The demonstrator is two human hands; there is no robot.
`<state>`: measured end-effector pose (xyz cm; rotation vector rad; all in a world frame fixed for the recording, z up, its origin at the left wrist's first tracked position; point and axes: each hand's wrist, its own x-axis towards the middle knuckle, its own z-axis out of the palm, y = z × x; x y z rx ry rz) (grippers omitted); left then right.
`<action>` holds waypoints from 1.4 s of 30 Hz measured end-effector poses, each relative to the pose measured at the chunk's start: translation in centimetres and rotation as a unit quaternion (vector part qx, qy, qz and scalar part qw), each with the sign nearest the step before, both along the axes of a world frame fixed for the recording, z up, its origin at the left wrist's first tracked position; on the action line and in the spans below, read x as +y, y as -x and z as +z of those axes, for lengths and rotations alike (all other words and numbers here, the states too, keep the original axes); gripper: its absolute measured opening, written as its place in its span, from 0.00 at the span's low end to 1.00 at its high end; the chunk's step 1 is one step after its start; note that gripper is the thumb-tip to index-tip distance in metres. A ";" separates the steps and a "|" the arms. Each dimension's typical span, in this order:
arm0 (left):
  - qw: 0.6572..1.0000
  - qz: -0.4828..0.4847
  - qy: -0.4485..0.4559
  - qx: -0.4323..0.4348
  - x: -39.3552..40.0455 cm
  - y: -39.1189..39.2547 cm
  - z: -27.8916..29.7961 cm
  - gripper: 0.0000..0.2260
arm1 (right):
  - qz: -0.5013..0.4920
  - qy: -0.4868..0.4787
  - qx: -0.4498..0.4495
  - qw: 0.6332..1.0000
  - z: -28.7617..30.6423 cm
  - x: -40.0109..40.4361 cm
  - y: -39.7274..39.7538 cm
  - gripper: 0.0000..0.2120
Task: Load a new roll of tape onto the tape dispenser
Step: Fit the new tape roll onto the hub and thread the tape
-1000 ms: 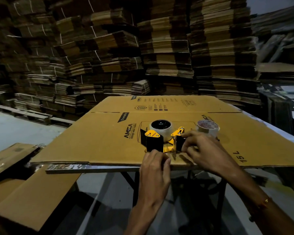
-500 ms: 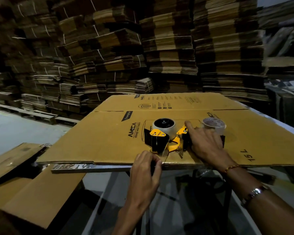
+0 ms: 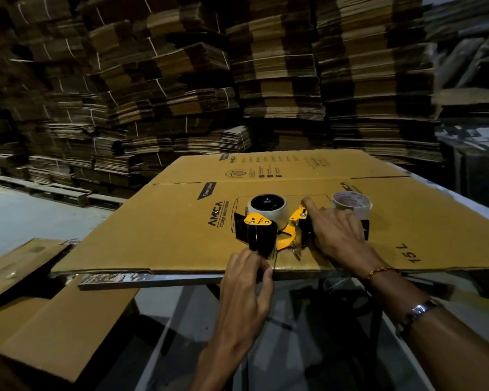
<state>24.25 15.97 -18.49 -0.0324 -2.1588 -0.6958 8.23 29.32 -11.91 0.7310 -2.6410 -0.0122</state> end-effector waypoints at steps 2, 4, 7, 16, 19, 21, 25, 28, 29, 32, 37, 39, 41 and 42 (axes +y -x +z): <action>1.000 0.001 0.006 0.001 0.2 0.0 0.1 0.06 | 0.000 0.003 0.001 1.000 0.0 -0.1 0.2 0.30; 1.000 0.007 0.006 -0.005 0.5 0.1 0.1 0.06 | -0.002 0.006 0.003 1.000 -0.2 -0.1 0.4 0.31; 1.000 0.003 -0.001 -0.011 0.8 0.1 0.1 0.06 | 0.001 0.012 0.002 1.000 -0.4 -0.1 0.6 0.31; 1.000 -0.002 0.000 -0.013 1.4 0.2 0.0 0.05 | -0.011 -0.008 0.016 1.000 0.0 -0.1 0.0 0.31; 1.000 -0.003 0.002 -0.013 1.6 0.1 -0.1 0.05 | -0.009 -0.005 0.007 1.000 -0.1 -0.1 0.0 0.31; 1.000 -0.002 0.001 -0.013 1.5 0.0 -0.1 0.06 | -0.008 -0.004 0.008 1.000 -0.2 -0.1 -0.1 0.32; 1.000 0.001 0.003 -0.022 0.5 -0.3 0.2 0.06 | -0.001 0.001 0.006 1.000 0.0 0.0 0.0 0.31; 1.000 0.003 0.004 -0.026 -1.3 -0.4 0.4 0.07 | 0.002 0.002 0.000 1.000 0.1 0.0 0.1 0.31; 1.000 0.007 0.001 -0.031 -2.1 -0.4 0.6 0.07 | 0.003 0.003 -0.001 1.000 0.1 0.1 0.2 0.30; 0.999 0.017 0.005 -0.045 -4.7 0.3 1.2 0.07 | 0.004 0.002 -0.003 1.000 0.2 0.2 0.1 0.29; 0.997 0.034 0.021 -0.064 -7.2 2.6 1.8 0.06 | 0.007 -0.002 -0.009 1.000 0.8 0.1 -0.3 0.29; 0.997 0.036 0.013 -0.066 -7.5 3.4 1.7 0.06 | 0.008 -0.009 -0.011 1.000 1.0 0.1 -0.6 0.28; 0.997 0.037 0.006 -0.062 -7.4 3.5 1.6 0.06 | 0.006 -0.008 -0.006 1.000 0.9 0.1 -0.5 0.26; 0.998 0.035 0.002 -0.058 -7.2 3.4 1.6 0.07 | 0.004 -0.005 -0.002 1.000 0.9 0.1 -0.4 0.25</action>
